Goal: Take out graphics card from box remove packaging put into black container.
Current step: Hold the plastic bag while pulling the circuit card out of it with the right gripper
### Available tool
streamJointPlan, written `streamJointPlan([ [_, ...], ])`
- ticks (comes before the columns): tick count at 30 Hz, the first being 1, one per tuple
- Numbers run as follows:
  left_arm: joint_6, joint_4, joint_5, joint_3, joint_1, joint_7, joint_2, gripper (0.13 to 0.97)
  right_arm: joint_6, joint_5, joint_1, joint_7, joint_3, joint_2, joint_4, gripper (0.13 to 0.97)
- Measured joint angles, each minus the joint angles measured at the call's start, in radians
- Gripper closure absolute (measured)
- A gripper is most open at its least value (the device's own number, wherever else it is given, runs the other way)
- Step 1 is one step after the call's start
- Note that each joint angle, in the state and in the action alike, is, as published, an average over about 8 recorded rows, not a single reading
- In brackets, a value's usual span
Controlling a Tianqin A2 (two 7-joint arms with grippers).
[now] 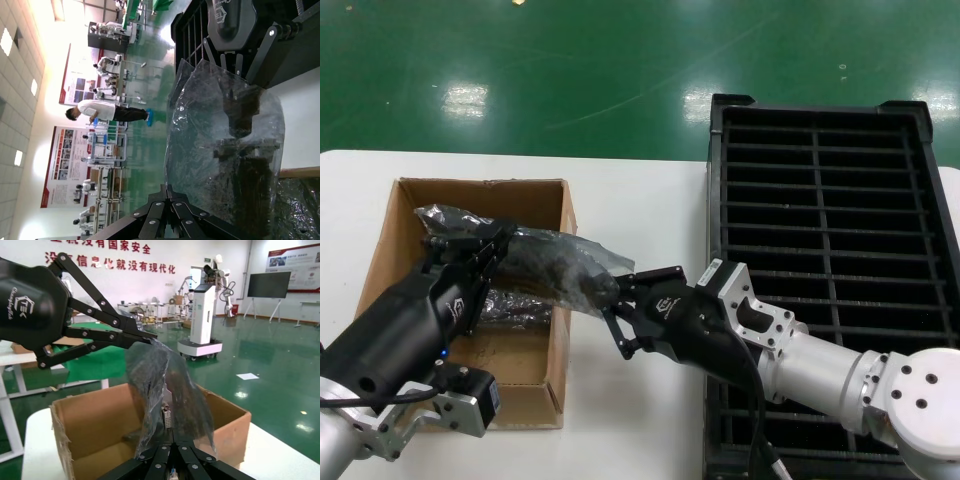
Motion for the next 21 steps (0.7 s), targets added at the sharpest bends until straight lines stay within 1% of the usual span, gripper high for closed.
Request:
streamJointPlan([
  [10,0.000,0.000,0.000,0.000,0.000,0.000,0.000,0.957,-0.041,0.020,0.000,0.029,0.000,0.000,0.008,0.931],
  [18,0.000,0.000,0.000,0.000,0.000,0.000,0.000,0.957,-0.056,0.038,-0.011,0.026,0.005,0.001,0.013,0.835],
  [19,0.000,0.000,0.000,0.000,0.000,0.000,0.000,0.957,-0.057,0.040,-0.012,0.025,0.006,0.001,0.013,0.835],
  [21,0.000,0.000,0.000,0.000,0.000,0.000,0.000,0.957,-0.058,0.042,-0.012,0.024,0.006,-0.002,0.011,0.803],
])
